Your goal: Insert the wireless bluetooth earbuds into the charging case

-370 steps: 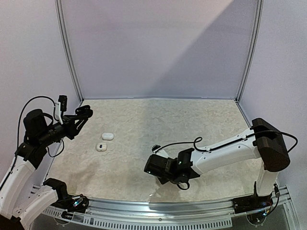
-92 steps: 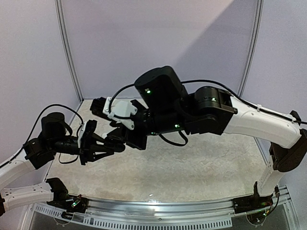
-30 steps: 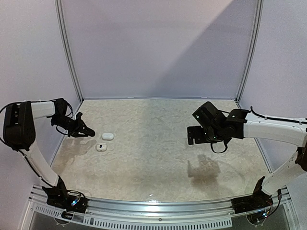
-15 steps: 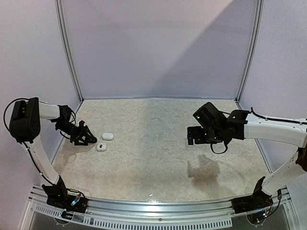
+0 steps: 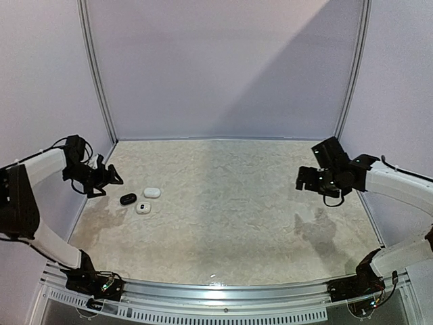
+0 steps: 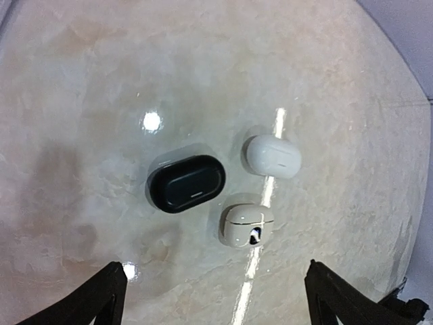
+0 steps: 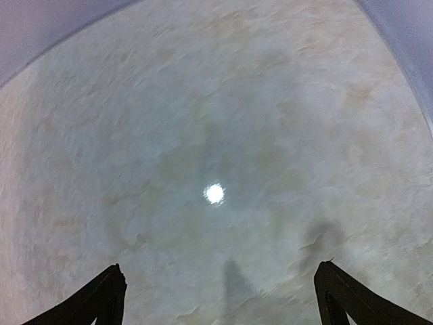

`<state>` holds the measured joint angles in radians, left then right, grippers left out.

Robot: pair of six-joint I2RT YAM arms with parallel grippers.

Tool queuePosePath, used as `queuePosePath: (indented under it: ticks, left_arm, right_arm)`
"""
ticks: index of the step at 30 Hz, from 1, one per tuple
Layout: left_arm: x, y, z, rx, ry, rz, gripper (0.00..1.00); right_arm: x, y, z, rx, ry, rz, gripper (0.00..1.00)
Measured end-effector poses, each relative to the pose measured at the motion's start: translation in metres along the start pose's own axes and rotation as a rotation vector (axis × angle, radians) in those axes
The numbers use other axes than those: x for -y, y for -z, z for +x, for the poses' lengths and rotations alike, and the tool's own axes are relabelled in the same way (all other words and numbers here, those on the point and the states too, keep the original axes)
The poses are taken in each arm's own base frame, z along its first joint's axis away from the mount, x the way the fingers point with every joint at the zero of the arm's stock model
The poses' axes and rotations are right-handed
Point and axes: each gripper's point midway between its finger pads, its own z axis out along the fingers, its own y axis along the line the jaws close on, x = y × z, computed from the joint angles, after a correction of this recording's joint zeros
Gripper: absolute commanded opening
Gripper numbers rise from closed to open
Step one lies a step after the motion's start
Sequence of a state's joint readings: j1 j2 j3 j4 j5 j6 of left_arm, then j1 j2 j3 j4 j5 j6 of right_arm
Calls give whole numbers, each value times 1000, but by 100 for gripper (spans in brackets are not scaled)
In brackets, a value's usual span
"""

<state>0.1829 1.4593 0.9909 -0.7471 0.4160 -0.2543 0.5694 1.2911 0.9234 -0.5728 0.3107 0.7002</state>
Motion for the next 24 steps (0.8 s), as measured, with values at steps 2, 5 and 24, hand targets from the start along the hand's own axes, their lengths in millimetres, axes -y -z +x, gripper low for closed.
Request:
queuePosePath:
  ticks: [2,5,24]
  left_arm:
    - [13,23,-6,82,-80,10,94]
    - [30,59,-6,218,-238,10,97]
    - [16,82,32,598,-533,-67,99]
  right_arm:
    - [36,5,-11,72,-67,38,99]
    - [61,21,-21,217,-92,51,99]
    - [119,68,-44,675,-202,142,99]
